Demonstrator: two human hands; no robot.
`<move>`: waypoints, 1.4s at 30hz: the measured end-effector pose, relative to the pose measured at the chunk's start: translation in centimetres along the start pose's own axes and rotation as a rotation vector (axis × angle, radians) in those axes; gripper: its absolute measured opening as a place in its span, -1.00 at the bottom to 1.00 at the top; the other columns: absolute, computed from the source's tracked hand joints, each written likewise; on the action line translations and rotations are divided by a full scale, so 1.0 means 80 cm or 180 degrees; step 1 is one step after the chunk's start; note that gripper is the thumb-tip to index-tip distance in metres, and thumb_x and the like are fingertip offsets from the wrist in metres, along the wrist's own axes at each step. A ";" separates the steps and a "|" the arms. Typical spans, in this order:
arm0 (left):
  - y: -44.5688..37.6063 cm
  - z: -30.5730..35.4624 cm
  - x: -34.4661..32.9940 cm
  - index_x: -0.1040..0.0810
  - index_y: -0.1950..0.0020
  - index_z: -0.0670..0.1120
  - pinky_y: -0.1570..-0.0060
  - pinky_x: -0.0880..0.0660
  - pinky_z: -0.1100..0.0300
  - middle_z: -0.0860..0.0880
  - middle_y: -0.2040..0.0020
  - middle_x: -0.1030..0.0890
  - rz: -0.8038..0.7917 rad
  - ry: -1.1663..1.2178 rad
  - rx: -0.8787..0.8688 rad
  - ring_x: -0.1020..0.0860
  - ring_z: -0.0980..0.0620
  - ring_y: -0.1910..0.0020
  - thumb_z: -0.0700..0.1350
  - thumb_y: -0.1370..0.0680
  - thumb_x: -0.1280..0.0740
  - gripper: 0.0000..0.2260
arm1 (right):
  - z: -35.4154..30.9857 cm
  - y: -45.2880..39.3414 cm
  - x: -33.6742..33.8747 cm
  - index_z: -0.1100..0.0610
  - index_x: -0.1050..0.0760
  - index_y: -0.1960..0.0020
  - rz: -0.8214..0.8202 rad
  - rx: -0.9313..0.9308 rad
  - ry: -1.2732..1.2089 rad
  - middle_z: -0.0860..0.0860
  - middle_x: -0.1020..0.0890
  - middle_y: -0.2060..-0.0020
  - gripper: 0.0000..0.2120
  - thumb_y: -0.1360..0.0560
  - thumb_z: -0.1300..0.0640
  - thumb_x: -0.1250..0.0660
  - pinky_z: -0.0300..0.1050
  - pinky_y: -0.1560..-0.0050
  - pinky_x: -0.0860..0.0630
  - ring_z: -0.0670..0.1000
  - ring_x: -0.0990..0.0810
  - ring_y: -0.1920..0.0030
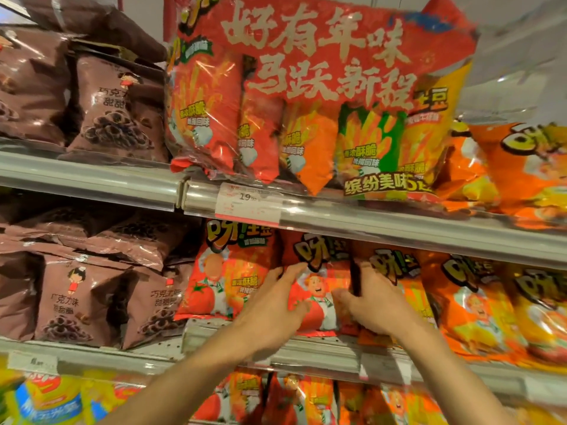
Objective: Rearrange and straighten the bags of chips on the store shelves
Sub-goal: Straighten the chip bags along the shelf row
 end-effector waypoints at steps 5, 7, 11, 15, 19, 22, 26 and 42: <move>-0.024 -0.009 -0.035 -0.06 -0.59 0.24 -0.47 -0.27 -0.02 -0.07 -0.58 -0.24 -0.0345 0.0307 0.0360 -0.28 -0.08 -0.53 0.11 -0.57 -0.36 -0.31 | 0.002 0.008 -0.013 0.08 -0.06 -0.55 -0.0297 0.0137 -0.0423 0.11 -0.50 -0.36 -0.21 -0.51 -0.23 -0.33 -0.14 -0.07 -0.39 0.15 -0.49 -0.32; -0.027 -0.009 -0.028 -0.13 -0.58 0.22 -0.44 -0.31 0.04 -0.07 -0.53 -0.32 -0.0167 0.0480 0.0325 -0.34 -0.05 -0.48 0.07 -0.55 -0.41 -0.31 | 0.007 0.007 -0.015 0.06 -0.02 -0.56 -0.0452 0.0161 -0.0660 0.07 -0.47 -0.39 -0.17 -0.50 -0.24 -0.34 -0.21 -0.02 -0.36 0.11 -0.49 -0.32; -0.025 -0.007 -0.009 -0.27 -0.50 0.21 -0.38 -0.39 -0.02 -0.04 -0.40 -0.42 0.0145 0.0621 0.0280 -0.43 -0.03 -0.37 0.09 -0.51 -0.45 -0.38 | 0.018 0.008 -0.018 0.00 0.04 -0.58 -0.0741 0.0185 -0.1258 -0.03 -0.44 -0.41 -0.05 -0.42 -0.33 -0.38 -0.14 -0.24 -0.46 -0.01 -0.50 -0.29; -0.026 -0.005 0.022 -0.38 -0.42 0.15 -0.17 -0.52 0.28 0.06 -0.29 -0.51 0.0338 0.0991 0.0303 -0.56 0.17 -0.18 0.08 -0.52 -0.46 -0.50 | 0.024 0.009 -0.018 -0.11 0.20 -0.60 -0.0923 0.0116 -0.1675 -0.07 -0.29 -0.51 0.17 -0.26 -0.49 -0.39 -0.14 -0.25 -0.41 -0.04 -0.42 -0.39; -0.020 -0.010 0.042 -0.44 -0.39 0.12 0.22 -0.46 0.54 0.21 -0.11 -0.58 0.0266 0.1486 0.0318 -0.59 0.45 0.17 0.03 -0.54 -0.44 -0.57 | 0.014 0.009 -0.015 -0.24 0.22 -0.57 -0.0942 0.0248 -0.2160 -0.35 -0.48 -0.31 0.23 -0.16 -0.50 -0.46 -0.17 -0.22 -0.46 -0.20 -0.54 -0.24; -0.006 -0.014 0.041 -0.44 -0.40 0.13 0.23 -0.46 0.55 0.18 -0.08 -0.60 0.0113 0.1549 0.0279 -0.59 0.45 0.18 0.01 -0.55 -0.43 -0.58 | 0.003 0.005 -0.019 -0.45 0.14 -0.49 -0.0984 0.0397 -0.2540 -0.34 -0.66 -0.03 0.11 -0.21 -0.37 -0.55 0.02 -0.25 -0.51 -0.16 -0.65 -0.12; 0.009 -0.017 0.030 -0.38 -0.42 0.21 0.16 -0.51 0.48 0.18 -0.17 -0.55 -0.0181 0.1473 0.0140 -0.61 0.38 0.04 0.03 -0.55 -0.43 -0.53 | -0.012 0.007 -0.030 -0.55 0.02 -0.42 -0.1057 0.0488 -0.2792 -0.30 -0.35 -0.40 0.05 -0.17 -0.33 -0.61 -0.07 -0.28 -0.50 -0.30 -0.48 -0.25; -0.012 0.001 0.002 -0.20 -0.53 0.27 0.03 -0.57 0.33 0.35 -0.10 -0.61 -0.0473 0.1866 -0.0047 -0.62 0.29 -0.08 -0.07 -0.40 -0.61 -0.15 | 0.016 0.017 -0.005 -0.47 -0.07 -0.45 -0.0758 0.0804 -0.2303 -0.50 -0.24 -0.37 0.08 -0.11 -0.31 -0.64 -0.26 -0.33 -0.32 -0.40 -0.24 -0.39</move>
Point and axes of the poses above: each hand's wrist, its own y-axis away from the middle knuckle, its own x-axis out of the back of the hand, z = x × y, the point moved 9 cm from there along -y, towards the middle knuckle
